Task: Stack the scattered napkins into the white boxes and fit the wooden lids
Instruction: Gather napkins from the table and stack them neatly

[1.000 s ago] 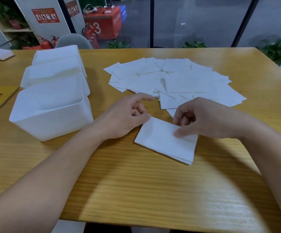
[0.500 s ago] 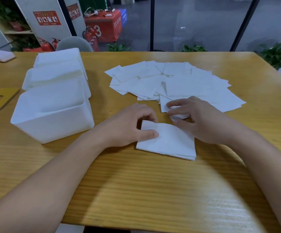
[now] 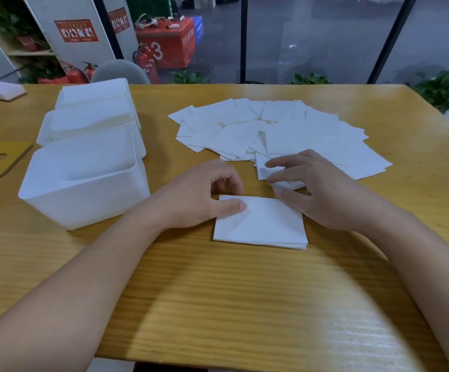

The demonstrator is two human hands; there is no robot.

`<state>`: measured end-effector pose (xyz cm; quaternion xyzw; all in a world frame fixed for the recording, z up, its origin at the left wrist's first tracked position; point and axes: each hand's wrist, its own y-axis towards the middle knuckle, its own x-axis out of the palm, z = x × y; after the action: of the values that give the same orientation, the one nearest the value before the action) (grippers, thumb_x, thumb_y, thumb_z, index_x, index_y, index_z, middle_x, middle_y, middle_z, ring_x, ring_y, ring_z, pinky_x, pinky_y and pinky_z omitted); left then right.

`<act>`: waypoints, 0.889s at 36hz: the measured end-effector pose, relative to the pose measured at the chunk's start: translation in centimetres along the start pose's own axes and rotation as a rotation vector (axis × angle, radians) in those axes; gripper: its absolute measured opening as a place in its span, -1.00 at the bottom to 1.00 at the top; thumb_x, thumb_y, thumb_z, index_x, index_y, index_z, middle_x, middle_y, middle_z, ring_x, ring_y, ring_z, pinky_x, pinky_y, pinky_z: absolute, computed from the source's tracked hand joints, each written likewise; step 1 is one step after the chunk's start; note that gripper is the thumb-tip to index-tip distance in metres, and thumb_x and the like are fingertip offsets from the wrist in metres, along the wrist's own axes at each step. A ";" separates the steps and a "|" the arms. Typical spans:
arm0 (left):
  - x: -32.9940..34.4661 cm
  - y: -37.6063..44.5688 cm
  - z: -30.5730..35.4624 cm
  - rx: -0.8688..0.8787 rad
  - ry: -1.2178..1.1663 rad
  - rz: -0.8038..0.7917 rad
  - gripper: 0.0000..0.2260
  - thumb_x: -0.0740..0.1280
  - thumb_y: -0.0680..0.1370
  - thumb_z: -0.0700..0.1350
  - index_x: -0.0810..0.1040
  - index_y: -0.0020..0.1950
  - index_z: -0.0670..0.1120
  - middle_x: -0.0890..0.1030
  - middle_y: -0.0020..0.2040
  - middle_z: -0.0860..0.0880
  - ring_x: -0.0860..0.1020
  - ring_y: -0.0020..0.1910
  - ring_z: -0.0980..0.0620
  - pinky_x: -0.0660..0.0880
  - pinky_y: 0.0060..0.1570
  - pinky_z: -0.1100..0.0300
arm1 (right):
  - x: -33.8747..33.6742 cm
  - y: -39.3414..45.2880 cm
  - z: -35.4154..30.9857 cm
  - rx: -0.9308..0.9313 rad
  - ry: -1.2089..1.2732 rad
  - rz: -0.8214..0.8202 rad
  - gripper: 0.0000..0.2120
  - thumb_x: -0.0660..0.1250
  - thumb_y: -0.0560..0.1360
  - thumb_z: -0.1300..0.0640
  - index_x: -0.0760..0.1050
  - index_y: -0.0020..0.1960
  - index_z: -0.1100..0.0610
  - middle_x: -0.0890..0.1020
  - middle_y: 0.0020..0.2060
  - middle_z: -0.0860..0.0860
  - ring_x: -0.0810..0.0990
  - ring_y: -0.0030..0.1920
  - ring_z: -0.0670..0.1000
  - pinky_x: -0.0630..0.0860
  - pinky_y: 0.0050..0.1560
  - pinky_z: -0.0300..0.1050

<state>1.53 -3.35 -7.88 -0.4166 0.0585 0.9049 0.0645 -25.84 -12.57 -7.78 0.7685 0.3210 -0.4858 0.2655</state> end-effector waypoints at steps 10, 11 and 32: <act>0.4 0.1 -0.2 0.012 0.003 0.010 -0.89 0.54 0.58 0.14 0.65 0.02 0.22 0.61 0.04 0.18 0.56 0.05 0.15 0.45 0.02 0.24 | 0.4 0.0 -0.6 0.001 -0.058 -0.056 -0.54 0.25 0.71 -0.15 0.46 0.58 -0.10 0.37 0.57 -0.34 0.23 0.39 -0.11 0.19 0.49 -0.02; 0.5 0.1 -0.2 0.015 -0.004 0.018 -0.90 0.54 0.58 0.12 0.65 0.03 0.21 0.61 0.04 0.18 0.56 0.05 0.14 0.46 0.02 0.25 | 0.4 0.0 -0.7 -0.005 -0.072 -0.047 -0.52 0.25 0.71 -0.16 0.43 0.60 -0.10 0.37 0.56 -0.32 0.24 0.39 -0.11 0.20 0.47 -0.04; 0.7 0.1 -0.2 0.016 -0.005 0.068 -0.85 0.51 0.62 0.07 0.66 0.17 0.23 0.65 0.03 0.18 0.59 0.10 0.14 0.49 0.03 0.33 | 0.4 0.1 -1.4 0.024 -0.030 0.032 -0.44 0.30 0.65 -0.26 0.44 0.59 -0.08 0.42 0.52 -0.31 0.26 0.44 -0.12 0.15 0.52 -0.09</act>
<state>1.23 -3.44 -8.57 -0.4117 0.0799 0.9071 0.0372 -24.80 -11.48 -7.63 0.7692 0.2991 -0.4967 0.2688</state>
